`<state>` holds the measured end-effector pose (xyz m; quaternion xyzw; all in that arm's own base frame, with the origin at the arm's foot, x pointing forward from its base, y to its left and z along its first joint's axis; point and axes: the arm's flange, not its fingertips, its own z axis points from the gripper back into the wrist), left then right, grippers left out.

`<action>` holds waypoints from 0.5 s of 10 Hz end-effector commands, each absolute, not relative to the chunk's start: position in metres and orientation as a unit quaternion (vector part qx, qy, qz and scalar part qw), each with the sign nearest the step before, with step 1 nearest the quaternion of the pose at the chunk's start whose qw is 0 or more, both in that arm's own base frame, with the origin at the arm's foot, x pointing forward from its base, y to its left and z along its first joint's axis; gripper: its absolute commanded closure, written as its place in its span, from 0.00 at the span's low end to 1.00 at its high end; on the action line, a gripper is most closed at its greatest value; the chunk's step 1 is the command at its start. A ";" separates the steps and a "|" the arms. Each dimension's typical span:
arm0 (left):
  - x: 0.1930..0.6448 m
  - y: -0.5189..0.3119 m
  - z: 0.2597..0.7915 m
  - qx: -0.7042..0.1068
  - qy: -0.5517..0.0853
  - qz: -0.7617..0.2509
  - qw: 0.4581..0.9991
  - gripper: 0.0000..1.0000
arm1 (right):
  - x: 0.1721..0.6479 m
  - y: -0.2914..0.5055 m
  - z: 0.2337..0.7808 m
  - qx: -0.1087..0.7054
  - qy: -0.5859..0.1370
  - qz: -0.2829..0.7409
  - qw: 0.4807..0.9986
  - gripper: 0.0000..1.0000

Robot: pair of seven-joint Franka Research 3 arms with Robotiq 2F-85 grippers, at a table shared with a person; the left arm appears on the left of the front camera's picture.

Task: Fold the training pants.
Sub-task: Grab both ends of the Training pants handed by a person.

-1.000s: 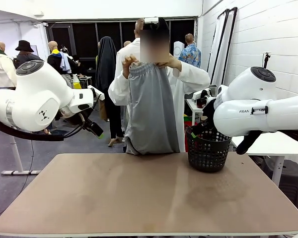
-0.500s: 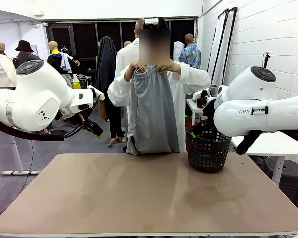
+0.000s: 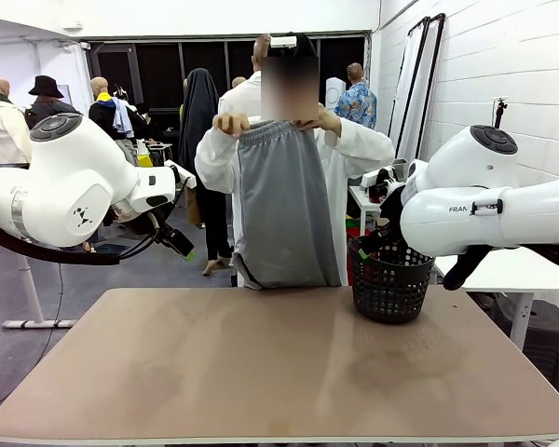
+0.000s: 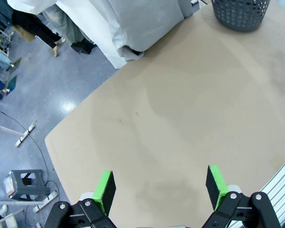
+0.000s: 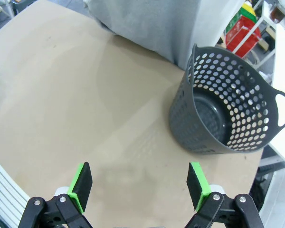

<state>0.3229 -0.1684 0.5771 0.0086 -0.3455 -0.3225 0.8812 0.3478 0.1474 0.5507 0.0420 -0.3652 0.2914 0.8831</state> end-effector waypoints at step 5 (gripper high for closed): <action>0.323 -0.167 0.577 0.007 -0.346 -0.327 0.879 0.00 | 0.348 0.148 0.551 0.042 -0.365 0.292 0.883 0.00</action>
